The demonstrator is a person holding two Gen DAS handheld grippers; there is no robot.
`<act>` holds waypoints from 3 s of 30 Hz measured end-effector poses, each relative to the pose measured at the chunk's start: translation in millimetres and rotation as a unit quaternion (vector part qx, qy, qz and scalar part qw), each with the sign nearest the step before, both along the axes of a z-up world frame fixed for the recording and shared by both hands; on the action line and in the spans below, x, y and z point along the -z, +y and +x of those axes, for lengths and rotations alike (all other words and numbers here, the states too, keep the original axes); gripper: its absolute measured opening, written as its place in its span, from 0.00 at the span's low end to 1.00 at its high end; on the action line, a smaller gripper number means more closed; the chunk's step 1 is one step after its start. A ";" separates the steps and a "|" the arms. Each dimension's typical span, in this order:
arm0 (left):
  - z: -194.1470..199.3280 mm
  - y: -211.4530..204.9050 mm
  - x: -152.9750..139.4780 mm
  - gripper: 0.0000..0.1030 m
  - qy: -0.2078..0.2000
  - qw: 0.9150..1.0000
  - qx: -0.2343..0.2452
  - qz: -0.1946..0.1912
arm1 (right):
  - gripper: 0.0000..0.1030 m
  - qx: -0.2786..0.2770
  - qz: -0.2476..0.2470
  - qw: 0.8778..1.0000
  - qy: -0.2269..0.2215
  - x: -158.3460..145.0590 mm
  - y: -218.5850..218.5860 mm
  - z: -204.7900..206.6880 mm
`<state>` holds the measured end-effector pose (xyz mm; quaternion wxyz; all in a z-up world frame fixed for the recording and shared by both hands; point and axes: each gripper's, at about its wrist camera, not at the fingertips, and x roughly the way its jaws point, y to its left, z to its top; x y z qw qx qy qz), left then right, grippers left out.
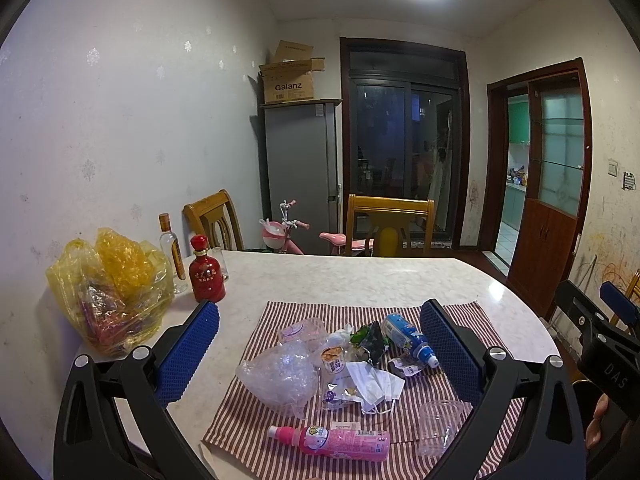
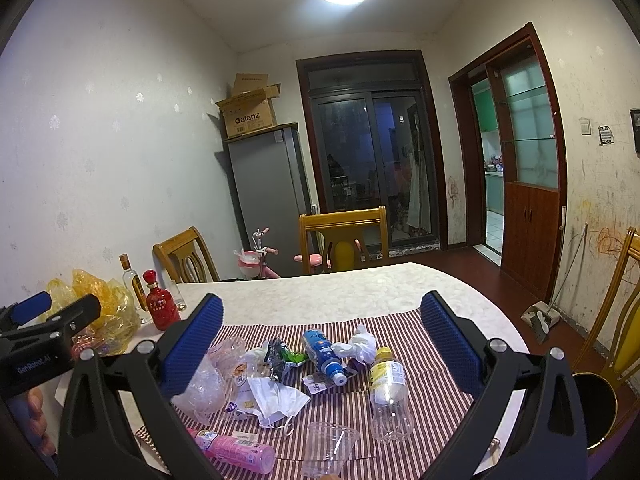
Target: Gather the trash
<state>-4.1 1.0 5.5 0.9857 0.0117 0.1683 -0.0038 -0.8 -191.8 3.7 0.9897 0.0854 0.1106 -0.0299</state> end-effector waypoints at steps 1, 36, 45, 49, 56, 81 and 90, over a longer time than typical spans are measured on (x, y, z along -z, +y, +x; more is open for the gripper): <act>0.1 -0.4 0.0 0.95 0.000 1.000 0.000 0.000 | 0.96 0.000 0.000 1.000 0.000 0.0 0.1 0.0; 50.3 27.7 101.8 0.95 0.126 0.990 0.006 0.061 | 0.96 0.039 0.015 0.996 0.082 37.8 -59.1 40.1; 59.8 -12.9 183.8 0.95 0.198 0.964 0.133 0.119 | 0.96 -0.047 0.032 0.962 0.266 116.1 -69.5 119.6; 70.7 -15.1 198.4 0.95 0.230 0.961 0.116 0.099 | 0.96 -0.047 -0.001 0.947 0.317 152.0 -58.8 158.0; 83.2 -3.1 211.4 0.95 0.285 0.955 0.061 0.052 | 0.96 -0.028 -0.037 0.920 0.389 204.9 -56.5 217.1; 116.1 14.8 258.7 0.95 0.477 0.816 -0.166 -0.280 | 0.62 -0.039 -0.008 0.918 0.394 200.5 -96.1 208.4; 124.1 -1.3 285.6 0.95 0.494 0.743 -0.291 -0.346 | 0.62 -0.073 0.019 0.928 0.365 181.0 -108.1 194.1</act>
